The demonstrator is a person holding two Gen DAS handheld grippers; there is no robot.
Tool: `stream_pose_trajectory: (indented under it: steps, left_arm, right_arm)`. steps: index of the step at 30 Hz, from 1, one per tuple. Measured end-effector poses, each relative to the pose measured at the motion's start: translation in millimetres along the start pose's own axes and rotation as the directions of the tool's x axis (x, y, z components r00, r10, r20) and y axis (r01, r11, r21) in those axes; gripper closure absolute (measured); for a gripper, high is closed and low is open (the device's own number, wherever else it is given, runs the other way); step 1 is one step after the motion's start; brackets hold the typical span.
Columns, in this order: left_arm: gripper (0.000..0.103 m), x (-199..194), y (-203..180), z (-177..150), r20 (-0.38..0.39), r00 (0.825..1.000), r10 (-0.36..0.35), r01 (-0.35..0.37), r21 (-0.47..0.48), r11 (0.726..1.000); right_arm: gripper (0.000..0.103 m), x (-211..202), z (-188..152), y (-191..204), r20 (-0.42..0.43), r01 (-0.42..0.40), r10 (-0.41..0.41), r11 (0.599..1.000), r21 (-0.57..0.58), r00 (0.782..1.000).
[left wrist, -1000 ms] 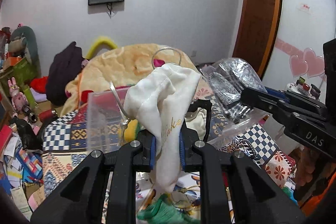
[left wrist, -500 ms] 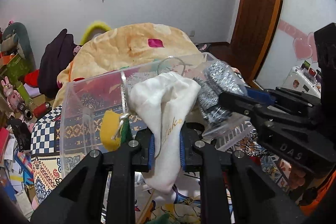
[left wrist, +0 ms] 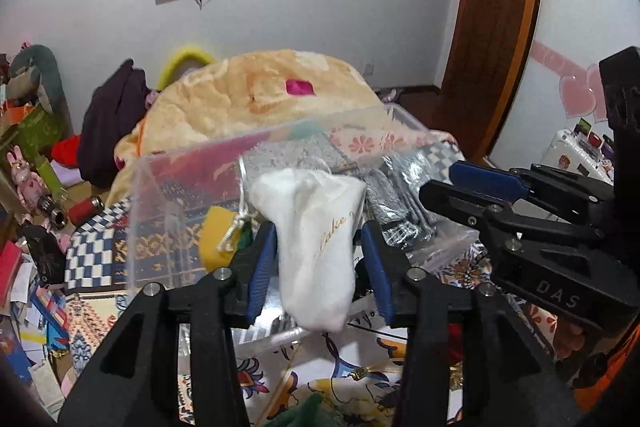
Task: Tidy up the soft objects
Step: 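Lower the white bag into the box with the left tool while the right tool releases the scrubber inside, then grasp the green knitted glove with the left tool while the right tool grasps the red pouch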
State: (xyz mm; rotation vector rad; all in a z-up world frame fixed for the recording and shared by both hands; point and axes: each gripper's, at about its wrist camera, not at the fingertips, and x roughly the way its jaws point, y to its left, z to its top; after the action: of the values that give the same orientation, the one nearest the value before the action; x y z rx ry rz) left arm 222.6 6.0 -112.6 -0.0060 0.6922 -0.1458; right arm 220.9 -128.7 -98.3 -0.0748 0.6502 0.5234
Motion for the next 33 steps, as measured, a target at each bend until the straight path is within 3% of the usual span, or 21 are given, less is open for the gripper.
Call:
stream_pose_trajectory:
  steps: [7, 12, 15, 21, 28, 33]
  left_arm:
    - [0.052, -40, -1, 2, 0.088, 0.996, 0.014, -0.013, -0.001, 1.0]
    - [0.045, -65, 1, -2, 0.129, 0.992, 0.003, -0.001, -0.011, 1.0]
    - [0.041, -76, -1, -11, 0.136, 0.991, -0.002, 0.002, 0.002, 1.0]
    - [0.041, -82, -3, -35, 0.104, 0.994, -0.016, 0.017, -0.008, 1.0]
    - [0.039, -70, -5, -70, 0.016, 1.0, -0.019, 0.019, -0.032, 0.999]
    - [0.039, -61, -1, -94, -0.034, 0.998, -0.044, 0.04, -0.098, 0.994]
  right_arm:
    - [0.058, -29, 4, 4, 0.07, 0.011, -0.01, 1.0, -0.018, 0.997]
    - [0.041, -51, 3, 5, 0.116, 0.008, -0.005, 1.0, -0.027, 0.993]
    - [0.037, -59, -5, 3, 0.127, 0.013, -0.009, 1.0, -0.026, 0.992]
    - [0.035, -62, -24, 5, 0.095, 0.023, -0.021, 0.999, -0.025, 0.995]
    - [0.035, -51, -55, 11, 0.01, -0.008, 0.008, 1.0, -0.01, 1.0]
    - [0.035, -36, -72, 12, -0.056, 0.0, 0.0, 1.0, -0.011, 0.998]
